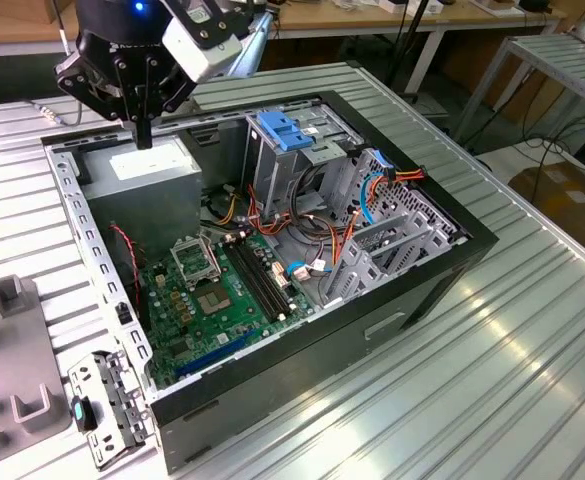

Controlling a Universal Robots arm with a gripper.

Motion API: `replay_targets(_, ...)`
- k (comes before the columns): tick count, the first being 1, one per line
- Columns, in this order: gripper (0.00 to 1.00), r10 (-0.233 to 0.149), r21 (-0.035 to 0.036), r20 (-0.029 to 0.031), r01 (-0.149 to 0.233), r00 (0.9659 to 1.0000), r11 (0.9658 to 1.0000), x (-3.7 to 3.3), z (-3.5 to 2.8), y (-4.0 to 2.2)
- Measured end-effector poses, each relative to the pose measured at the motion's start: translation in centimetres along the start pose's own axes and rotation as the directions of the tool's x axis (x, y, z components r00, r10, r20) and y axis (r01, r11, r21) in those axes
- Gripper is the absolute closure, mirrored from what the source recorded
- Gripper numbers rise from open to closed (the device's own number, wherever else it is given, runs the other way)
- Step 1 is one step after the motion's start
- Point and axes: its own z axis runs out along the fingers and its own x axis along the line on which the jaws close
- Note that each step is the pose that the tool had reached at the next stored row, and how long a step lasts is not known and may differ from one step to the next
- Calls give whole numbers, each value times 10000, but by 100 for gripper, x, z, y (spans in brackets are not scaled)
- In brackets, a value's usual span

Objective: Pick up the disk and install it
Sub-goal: 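Reach for the disk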

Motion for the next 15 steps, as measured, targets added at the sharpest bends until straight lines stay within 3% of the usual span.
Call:
replay_targets(10,89,0,0,0,0,10000,10000,119,-3,-9)
replay_targets(15,89,-1,0,0,1,10000,10000,240,-6,-18)
